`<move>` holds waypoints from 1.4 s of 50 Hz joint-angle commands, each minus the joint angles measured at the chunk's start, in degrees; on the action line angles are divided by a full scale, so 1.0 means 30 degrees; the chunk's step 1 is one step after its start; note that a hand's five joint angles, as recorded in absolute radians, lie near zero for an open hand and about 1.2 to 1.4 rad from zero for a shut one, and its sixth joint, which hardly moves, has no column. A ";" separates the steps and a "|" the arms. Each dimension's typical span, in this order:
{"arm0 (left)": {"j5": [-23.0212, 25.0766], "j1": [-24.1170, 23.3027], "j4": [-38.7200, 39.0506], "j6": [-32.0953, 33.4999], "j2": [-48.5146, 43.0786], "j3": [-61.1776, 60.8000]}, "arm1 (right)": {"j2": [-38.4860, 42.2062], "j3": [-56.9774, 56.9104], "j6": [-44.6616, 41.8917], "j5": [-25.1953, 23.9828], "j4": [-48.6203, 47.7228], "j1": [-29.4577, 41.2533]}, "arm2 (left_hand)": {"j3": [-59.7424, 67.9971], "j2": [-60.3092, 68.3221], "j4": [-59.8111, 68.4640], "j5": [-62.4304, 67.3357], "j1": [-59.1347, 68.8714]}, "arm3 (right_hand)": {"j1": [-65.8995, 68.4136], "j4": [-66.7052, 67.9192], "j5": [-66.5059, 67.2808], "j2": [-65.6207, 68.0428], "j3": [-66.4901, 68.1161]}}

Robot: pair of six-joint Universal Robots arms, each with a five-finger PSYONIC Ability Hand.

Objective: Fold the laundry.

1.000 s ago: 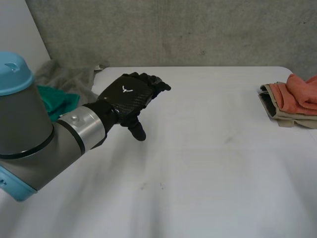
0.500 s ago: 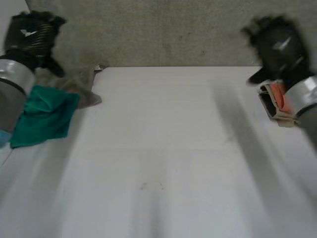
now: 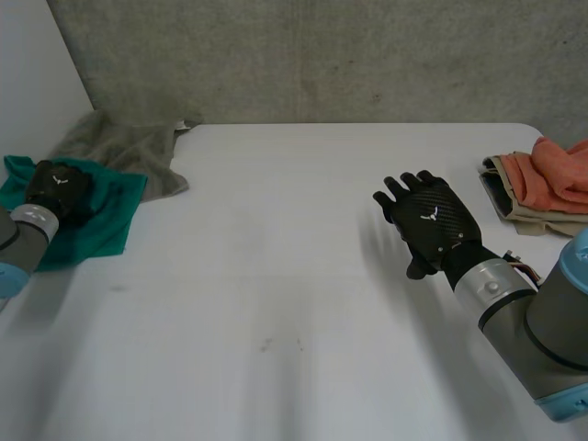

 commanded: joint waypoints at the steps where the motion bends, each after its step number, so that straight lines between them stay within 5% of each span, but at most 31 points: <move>1: -0.0318 -0.0385 0.0634 -0.0240 -0.0457 0.0656 | 0.0001 0.0086 0.0005 -0.0012 -0.0007 -0.0008 | 1.2473 1.2149 1.2404 1.2502 1.1526 | -0.0555 -0.1132 -0.1105 -0.0892 -0.0761; 9: -0.1930 -0.3137 0.2686 -0.2667 0.4724 -0.2885 | -0.0029 0.0057 0.0005 0.0164 -0.0007 -0.0008 | 1.2473 1.2149 1.2404 1.2502 1.1526 | -0.0555 -0.1132 -0.1105 -0.0892 -0.0761; 19: -0.1872 -0.9141 0.2015 -1.0664 1.1904 -0.7398 | -0.0204 -0.0001 0.0122 0.1072 -0.0095 -0.0037 | 1.2473 1.2149 1.2404 1.2502 1.1526 | -0.0555 -0.1132 -0.1105 -0.0892 -0.0761; 28: -0.2106 -1.4797 0.0462 -1.4506 1.0154 -0.8135 | -0.0292 -0.0265 0.0239 0.2712 -0.0037 -0.0096 | 1.2473 1.2149 1.2404 1.2502 1.1526 | -0.0555 -0.1132 -0.1105 -0.0892 -0.0761; 31: -0.2253 -1.6087 -0.0328 -1.5093 0.8688 -0.7666 | -0.0292 -0.0265 0.0269 0.2888 -0.0037 -0.0096 | 0.3249 0.2925 0.3180 0.3278 0.2302 | -0.0555 -0.1132 -0.1105 -0.0892 -0.0761; 34: -0.2369 -1.6499 -0.1234 -1.4978 0.8421 -0.7373 | -0.0292 -0.0265 0.0298 0.2889 -0.0007 -0.0125 | -0.5749 -0.6072 -0.5818 -0.5719 -0.6695 | -0.0555 -0.1132 -0.1105 -0.0892 -0.0761; 37: -0.2400 -1.6471 -0.1677 -1.4947 0.8800 -0.7255 | -0.0321 -0.0236 0.0386 0.2889 0.0022 -0.0359 | -0.9553 -0.9876 -0.9621 -0.9523 -1.0499 | -0.0555 -0.1132 -0.1105 -0.0892 -0.0761; 47: -0.4741 -1.3747 -0.2147 -1.4334 1.2697 -0.9625 | -0.1200 -0.1172 0.2025 0.2830 0.4062 -0.0359 | -0.7316 -0.7640 -0.7385 -0.7287 -0.8262 | -0.0555 -0.1132 -0.1105 -0.0892 -0.0761; 57: -0.6765 -1.2721 -0.2469 -0.9999 1.4338 -1.4487 | -0.1055 -0.3166 0.4078 0.2304 1.1237 -0.0301 | -0.7033 -0.7356 -0.7101 -0.7003 -0.7979 | -0.0555 -0.1132 -0.1105 -0.0892 -0.0761; 70: -0.6881 -1.3482 -0.2821 -0.8678 1.4429 -1.7889 | 0.1319 -0.2873 0.1676 0.1805 0.9515 -0.0184 | -0.3724 -0.4048 -0.3793 -0.3695 -0.4670 | 0.1489 0.0913 0.0939 0.1152 0.1283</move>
